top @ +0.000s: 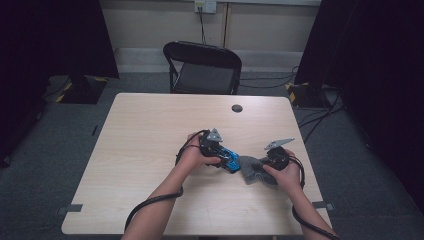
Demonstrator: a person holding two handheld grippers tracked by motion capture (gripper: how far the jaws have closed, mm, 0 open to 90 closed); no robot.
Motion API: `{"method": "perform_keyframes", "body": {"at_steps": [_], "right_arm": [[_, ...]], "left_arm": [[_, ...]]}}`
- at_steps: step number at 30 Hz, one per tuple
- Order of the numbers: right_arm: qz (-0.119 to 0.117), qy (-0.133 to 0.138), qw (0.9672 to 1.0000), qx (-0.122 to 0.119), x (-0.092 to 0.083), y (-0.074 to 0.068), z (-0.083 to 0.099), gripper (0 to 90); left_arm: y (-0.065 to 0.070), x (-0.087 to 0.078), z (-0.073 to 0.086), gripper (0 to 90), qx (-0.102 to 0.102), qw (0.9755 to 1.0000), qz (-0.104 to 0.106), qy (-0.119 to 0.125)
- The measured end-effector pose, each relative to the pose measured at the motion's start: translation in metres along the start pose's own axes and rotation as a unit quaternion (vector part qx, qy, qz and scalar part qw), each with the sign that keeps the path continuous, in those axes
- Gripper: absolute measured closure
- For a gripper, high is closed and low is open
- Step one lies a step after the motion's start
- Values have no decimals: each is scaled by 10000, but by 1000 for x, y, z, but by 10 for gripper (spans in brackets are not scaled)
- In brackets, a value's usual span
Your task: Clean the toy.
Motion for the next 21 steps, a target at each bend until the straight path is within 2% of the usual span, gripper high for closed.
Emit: {"method": "perform_keyframes", "body": {"at_steps": [12,21], "right_arm": [[204,-81,9996,183,4,10,-11,757],[293,107,9990,324,6,14,-16,757]], "left_arm": [[0,0,0,133,0,10000,-1,12],[0,0,1,133,0,10000,-6,34]]}}
Point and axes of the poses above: each handheld gripper's, and its own axes: x roughly forward along the jaws, z roughly out of its underside, y roughly to its right, the point moved 2 cm from there along x, roughly forward along the jaws, and after that the axes turned 2 degrees about z, right-handed, at the moved point
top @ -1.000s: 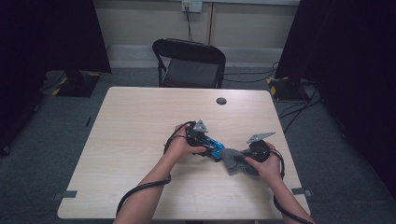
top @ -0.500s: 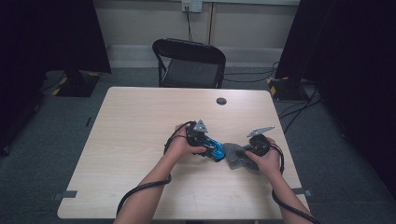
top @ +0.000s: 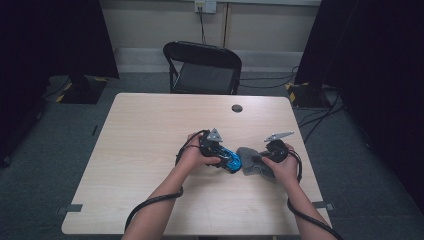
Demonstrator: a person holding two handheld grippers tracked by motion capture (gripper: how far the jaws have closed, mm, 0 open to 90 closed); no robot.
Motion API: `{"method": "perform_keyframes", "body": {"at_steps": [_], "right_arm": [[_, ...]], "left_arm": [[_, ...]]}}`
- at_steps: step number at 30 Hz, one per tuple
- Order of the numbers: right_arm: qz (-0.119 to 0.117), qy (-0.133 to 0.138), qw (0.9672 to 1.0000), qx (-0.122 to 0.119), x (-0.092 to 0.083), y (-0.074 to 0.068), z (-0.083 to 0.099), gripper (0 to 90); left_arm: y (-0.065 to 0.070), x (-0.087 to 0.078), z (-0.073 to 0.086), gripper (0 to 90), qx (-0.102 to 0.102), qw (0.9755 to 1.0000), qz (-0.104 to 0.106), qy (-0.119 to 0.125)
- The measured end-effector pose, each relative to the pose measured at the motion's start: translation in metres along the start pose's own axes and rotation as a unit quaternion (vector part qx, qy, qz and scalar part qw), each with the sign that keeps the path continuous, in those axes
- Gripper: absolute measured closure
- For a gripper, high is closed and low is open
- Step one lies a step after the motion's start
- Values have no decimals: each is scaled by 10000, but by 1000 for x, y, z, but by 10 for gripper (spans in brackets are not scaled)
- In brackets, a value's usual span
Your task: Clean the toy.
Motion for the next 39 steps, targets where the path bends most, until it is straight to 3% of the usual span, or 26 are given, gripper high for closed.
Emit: {"method": "perform_keyframes", "body": {"at_steps": [6,11,14,21,29,39], "right_arm": [[-20,218,9998,11,-9,0,-4,757],[-108,311,9994,-144,-21,-4,-5,757],[-157,321,9990,-263,-25,-8,-1,757],[-365,430,9980,-284,-32,-15,11,757],[-523,423,9963,-528,-40,-27,19,757],[-884,304,9924,-803,-43,-55,34,756]], "left_arm": [[0,0,0,134,4,10000,2,0],[0,0,0,134,-1,10000,3,1],[0,0,0,134,-2,10000,3,2],[0,0,-1,134,5,10000,8,-31],[0,0,-1,134,10,10000,14,-61],[0,1,-2,134,-9,10000,17,-66]]}}
Point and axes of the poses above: each handheld gripper's, and its own axes: x roughly forward along the jaws, z roughly out of its underside, y roughly to its right, the point moved 2 cm from there along x, roughly forward along the jaws, and after that the axes turned 2 degrees about z, right-handed, at the moved point
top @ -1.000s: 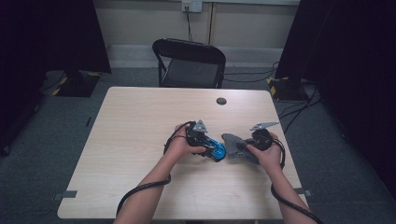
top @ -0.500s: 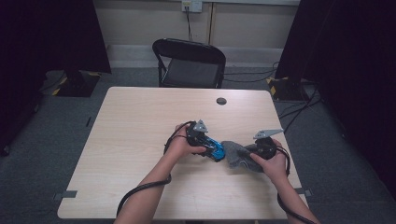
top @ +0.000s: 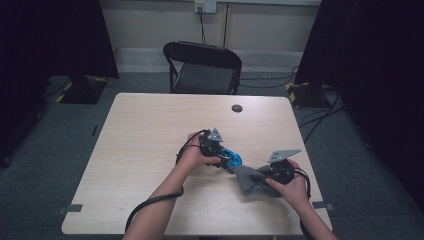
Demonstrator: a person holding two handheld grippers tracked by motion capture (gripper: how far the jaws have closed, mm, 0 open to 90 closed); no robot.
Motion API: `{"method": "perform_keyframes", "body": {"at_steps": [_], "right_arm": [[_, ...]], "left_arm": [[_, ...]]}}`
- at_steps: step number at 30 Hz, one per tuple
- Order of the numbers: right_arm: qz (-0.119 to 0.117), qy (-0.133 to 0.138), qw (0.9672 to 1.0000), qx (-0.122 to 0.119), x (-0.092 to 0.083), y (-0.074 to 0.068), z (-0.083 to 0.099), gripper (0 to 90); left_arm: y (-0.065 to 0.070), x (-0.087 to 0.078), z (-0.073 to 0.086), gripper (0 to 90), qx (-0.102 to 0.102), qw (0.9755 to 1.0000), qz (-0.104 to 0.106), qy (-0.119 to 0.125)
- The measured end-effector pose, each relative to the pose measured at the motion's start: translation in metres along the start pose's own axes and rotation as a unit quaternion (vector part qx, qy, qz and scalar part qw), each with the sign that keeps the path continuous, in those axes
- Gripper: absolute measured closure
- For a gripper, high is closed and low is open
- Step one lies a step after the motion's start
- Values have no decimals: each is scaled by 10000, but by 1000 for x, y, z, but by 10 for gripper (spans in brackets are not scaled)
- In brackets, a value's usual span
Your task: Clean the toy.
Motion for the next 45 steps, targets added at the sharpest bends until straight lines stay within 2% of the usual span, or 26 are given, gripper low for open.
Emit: {"method": "perform_keyframes", "body": {"at_steps": [5,9,11,13,16,22,28,35,41,45], "right_arm": [[-199,-86,9997,-119,7,-15,5,755],[-252,-256,9991,-227,18,-23,7,755],[-173,-424,9985,-290,25,-24,9,754],[-219,-414,9987,-218,29,-23,9,754],[-155,-479,9985,-196,31,-20,6,755],[20,-538,9985,33,36,-6,-1,755],[151,-656,9976,143,34,9,-6,754],[307,-619,9970,353,28,26,-4,754],[430,-543,9955,646,24,44,-3,754],[547,-540,9942,753,24,52,-4,753]], "left_arm": [[1,0,0,134,2,10000,-9,2],[1,0,0,134,14,10000,-9,3],[1,0,0,134,25,10000,-7,-6],[1,0,0,136,26,10000,4,-3],[2,1,-1,136,14,10000,8,1],[4,1,-1,145,77,10000,44,9],[3,1,-1,147,78,10000,49,3],[3,1,0,147,92,9999,46,13],[4,1,-1,147,80,10000,43,20],[4,1,-1,147,85,10000,49,5]]}}
Point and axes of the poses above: each handheld gripper's, and its own axes: x roughly forward along the jaws, z roughly out of its underside, y roughly to its right, the point moved 2 cm from there along x, roughly forward along the jaws, and after that the axes turned 2 degrees about z, right-handed, at the moved point
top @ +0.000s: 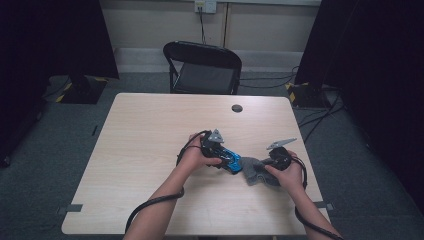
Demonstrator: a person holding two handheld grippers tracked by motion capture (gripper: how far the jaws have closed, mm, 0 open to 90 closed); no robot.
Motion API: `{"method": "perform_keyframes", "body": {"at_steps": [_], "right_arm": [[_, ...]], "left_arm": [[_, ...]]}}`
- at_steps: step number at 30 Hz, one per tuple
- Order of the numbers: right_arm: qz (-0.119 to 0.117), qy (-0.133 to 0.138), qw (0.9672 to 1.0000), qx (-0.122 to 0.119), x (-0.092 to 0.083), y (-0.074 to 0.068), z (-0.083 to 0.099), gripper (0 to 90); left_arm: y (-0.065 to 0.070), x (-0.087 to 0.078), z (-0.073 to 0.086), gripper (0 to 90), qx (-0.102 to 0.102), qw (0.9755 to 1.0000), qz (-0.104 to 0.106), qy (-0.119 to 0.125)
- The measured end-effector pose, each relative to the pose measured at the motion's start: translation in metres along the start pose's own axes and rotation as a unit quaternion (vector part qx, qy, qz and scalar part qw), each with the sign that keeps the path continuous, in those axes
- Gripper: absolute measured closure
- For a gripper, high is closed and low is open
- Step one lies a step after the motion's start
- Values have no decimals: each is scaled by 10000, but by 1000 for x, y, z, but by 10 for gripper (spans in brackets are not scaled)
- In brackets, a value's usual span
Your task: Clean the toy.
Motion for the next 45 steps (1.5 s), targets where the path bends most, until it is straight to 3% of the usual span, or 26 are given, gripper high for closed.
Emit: {"method": "perform_keyframes", "body": {"at_steps": [14,19,22,25,29,36,42,45], "right_arm": [[187,-14,9997,153,3,12,-8,752],[243,111,9985,485,1,14,-12,752],[475,198,9971,567,-4,14,-22,749],[686,243,9960,512,-6,15,-32,742],[792,243,9955,470,-1,15,-38,725],[553,182,9976,371,10,14,-31,622],[326,273,9991,17,-1,14,-21,464],[354,306,9988,-116,-8,16,-17,425]], "left_arm": [[0,0,0,147,1,10000,-3,-8],[0,0,0,150,27,10000,15,-19],[-1,-1,0,152,20,10000,18,-7],[0,-1,1,151,14,10000,5,0],[0,-1,1,152,9,10000,-2,12],[0,-1,2,151,7,10000,5,78],[0,-1,2,151,8,10000,4,94],[0,-1,2,152,6,10000,4,78]]}}
Point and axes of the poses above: each handheld gripper's, and its own axes: x roughly forward along the jaws, z roughly out of its underside, y roughly to its right, the point moved 2 cm from there along x, roughly forward along the jaws, and after that the axes turned 2 degrees about z, right-handed, at the moved point
